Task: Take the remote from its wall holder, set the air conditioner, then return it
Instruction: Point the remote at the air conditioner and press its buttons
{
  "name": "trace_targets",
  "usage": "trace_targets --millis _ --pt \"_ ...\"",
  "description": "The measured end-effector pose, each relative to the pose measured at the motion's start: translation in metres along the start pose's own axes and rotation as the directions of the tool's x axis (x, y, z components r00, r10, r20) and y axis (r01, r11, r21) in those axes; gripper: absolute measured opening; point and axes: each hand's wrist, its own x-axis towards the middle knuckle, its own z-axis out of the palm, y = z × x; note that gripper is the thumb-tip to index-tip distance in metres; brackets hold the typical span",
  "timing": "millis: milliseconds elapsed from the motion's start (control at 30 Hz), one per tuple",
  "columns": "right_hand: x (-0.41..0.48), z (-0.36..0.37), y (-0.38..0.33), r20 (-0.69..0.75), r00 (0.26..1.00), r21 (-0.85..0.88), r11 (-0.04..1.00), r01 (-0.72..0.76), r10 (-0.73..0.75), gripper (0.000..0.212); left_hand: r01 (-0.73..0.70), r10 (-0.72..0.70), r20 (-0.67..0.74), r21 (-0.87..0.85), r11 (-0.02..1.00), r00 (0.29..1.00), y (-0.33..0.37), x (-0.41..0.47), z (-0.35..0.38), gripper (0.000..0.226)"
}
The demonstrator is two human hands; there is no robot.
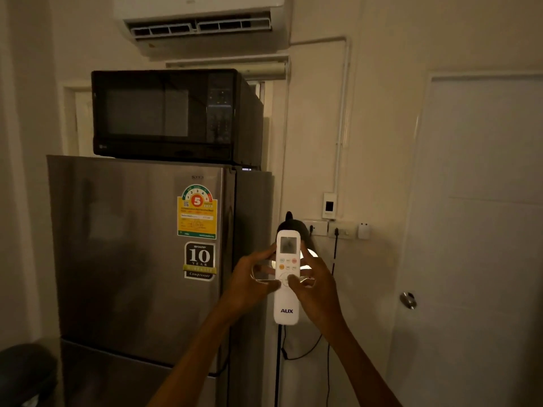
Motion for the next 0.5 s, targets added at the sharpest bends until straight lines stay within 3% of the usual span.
trace_targets --millis 267,500 --pt "-0.009 -0.013 0.038 0.074 0.993 0.015 0.996 -0.09 0.089 0.065 0.083 -0.083 0.041 0.007 0.997 0.996 -0.032 -0.007 0.038 0.075" --pt "-0.012 -0.028 0.062 0.085 0.993 0.056 0.994 -0.091 0.086 0.06 0.149 -0.149 -0.009 0.009 0.989 0.989 -0.044 -0.009 0.066 0.072"
